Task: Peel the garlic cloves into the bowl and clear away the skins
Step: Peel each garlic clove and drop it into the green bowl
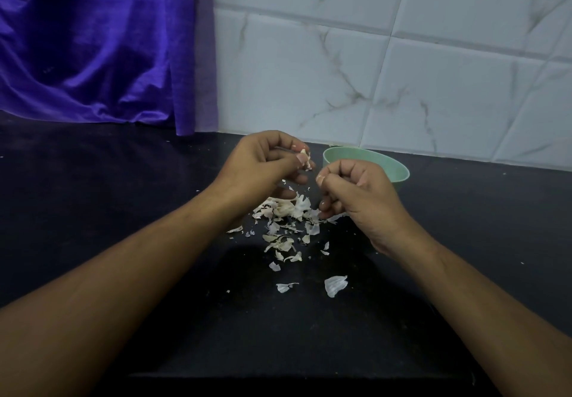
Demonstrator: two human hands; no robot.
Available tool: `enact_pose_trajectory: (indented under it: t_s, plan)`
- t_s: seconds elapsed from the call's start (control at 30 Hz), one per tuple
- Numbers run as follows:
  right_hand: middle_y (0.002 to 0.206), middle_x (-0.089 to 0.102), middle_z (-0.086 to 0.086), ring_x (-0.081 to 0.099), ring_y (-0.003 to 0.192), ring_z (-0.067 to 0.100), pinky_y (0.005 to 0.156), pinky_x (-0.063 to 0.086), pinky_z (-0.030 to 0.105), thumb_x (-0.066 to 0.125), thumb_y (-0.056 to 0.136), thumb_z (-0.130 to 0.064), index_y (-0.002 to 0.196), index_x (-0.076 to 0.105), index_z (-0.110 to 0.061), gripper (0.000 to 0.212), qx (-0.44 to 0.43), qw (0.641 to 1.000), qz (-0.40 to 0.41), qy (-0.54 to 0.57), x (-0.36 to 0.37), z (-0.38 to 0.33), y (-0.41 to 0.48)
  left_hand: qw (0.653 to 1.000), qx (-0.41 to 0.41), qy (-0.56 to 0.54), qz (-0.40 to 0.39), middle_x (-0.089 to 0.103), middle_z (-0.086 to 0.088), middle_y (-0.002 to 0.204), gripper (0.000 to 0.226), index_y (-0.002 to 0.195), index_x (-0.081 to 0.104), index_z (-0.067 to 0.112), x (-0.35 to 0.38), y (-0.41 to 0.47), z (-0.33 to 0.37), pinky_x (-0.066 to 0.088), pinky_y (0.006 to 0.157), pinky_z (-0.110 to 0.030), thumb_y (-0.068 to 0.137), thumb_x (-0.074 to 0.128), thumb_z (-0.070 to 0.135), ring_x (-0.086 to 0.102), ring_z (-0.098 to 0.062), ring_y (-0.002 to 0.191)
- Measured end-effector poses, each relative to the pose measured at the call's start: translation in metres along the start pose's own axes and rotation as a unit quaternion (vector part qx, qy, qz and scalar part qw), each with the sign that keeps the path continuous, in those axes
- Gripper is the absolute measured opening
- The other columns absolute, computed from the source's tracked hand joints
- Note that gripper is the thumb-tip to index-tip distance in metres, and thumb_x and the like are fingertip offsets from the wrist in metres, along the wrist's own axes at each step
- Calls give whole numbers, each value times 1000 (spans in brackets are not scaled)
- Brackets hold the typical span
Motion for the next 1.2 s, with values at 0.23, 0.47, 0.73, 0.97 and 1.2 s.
enact_pose_trajectory:
  t_s: [0.23, 0.47, 0.73, 0.97, 1.2]
  plan:
    - [81, 70, 5, 67, 61, 22, 59, 61, 39, 67, 100, -14, 89, 73, -9, 13, -20, 1000, 7, 10, -1, -2, -1, 999, -35, -36, -3, 79, -7, 95, 8, 103, 70, 9, -1, 2, -8, 62, 66, -33, 97, 72, 14, 72, -15, 80]
    - [91, 77, 19, 72, 65, 26, 64, 63, 38, 74, 93, -6, 104, 70, -2, 12, -5, 998, -15, 58, 0, 0, 0, 999, -18, 21, -21, 73, -10, 91, 4, 101, 72, 9, 2, 3, -8, 61, 67, -33, 97, 71, 9, 71, -17, 83]
    - [84, 78, 15, 76, 71, 31, 69, 64, 43, 71, 96, -5, 95, 78, -7, 7, -31, 999, -19, -2, -1, 0, 0, 975, 84, 205, -6, 76, -5, 85, 3, 95, 75, 18, 0, 2, 5, 63, 69, -42, 93, 77, 17, 74, -23, 78]
    - [81, 78, 14, 78, 73, 29, 72, 64, 49, 71, 95, -3, 94, 76, -2, 5, -31, 999, -10, -34, -1, 4, 0, 961, 109, 253, 0, 75, 3, 79, 5, 92, 77, 24, 1, 3, 4, 62, 73, -43, 90, 81, 22, 72, -20, 74]
    - [85, 79, 12, 78, 75, 26, 71, 65, 43, 73, 95, -7, 98, 77, -5, 6, -43, 998, -22, -42, 1, -1, 0, 982, 38, 183, -2, 77, -9, 84, 3, 94, 74, 16, -4, 6, -5, 62, 69, -39, 93, 77, 15, 73, -18, 75]
Point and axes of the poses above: each hand's wrist, its own y-axis towards the middle knuckle, its own x-axis out of the palm, z = x × y, the point moved 8 cm from there along y, towards the middle knuckle
